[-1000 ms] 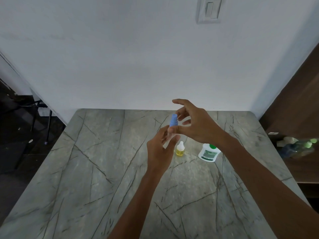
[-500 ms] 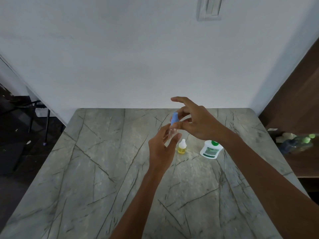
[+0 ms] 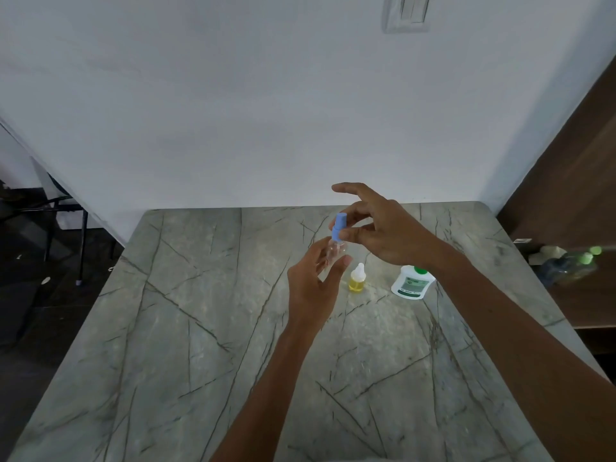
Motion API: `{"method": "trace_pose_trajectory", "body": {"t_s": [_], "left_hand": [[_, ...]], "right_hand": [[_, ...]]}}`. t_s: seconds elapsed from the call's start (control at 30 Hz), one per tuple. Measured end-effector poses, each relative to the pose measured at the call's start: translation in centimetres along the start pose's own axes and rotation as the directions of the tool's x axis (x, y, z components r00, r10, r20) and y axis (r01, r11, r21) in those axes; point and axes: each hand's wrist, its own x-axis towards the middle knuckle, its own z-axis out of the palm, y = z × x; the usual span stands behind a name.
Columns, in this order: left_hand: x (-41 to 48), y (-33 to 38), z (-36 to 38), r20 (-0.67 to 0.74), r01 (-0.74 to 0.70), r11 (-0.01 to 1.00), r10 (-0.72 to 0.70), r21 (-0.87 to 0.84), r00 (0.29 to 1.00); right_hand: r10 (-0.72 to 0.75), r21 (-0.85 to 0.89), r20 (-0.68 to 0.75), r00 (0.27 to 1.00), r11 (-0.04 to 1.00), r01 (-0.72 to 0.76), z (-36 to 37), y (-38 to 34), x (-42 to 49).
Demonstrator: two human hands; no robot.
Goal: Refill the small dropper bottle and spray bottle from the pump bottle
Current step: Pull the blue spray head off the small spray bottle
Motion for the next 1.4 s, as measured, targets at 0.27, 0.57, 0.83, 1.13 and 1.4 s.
{"method": "trace_pose_trajectory", "body": {"t_s": [0.27,0.57,0.83,1.13,1.4], "left_hand": [[-0.1,-0.8,-1.0,0.029,-0.027,1.000,0.028,-0.011,0.999],[-0.4,-1.5,-1.3,0.072,-0.026,1.000,0.027,-0.018,0.997],[-0.8,-2.1,-1.3,0.087,0.004,0.999,-0.001,-0.041,0.996],[-0.9,-2.4,-0.9,0.089,0.019,0.999,-0.017,-0.027,0.996],[-1.4,-3.0,-0.6,0.071,0.024,0.999,-0.021,-0.036,0.997]], "right_hand": [[0.018,-0.001,-0.028,0.999,1.000,-0.018,0.5,-0.8,-0.3],[0.025,-0.003,-0.092,0.995,1.000,-0.026,0.4,-1.8,-0.8],[0.011,-0.009,-0.139,0.990,1.000,-0.012,-0.3,-2.3,-0.9],[-0.018,-0.015,-0.160,0.987,1.000,0.016,-1.6,-2.7,-0.9],[-0.003,0.064,-0.300,0.954,0.998,0.023,-2.4,-1.6,-0.9]]}}
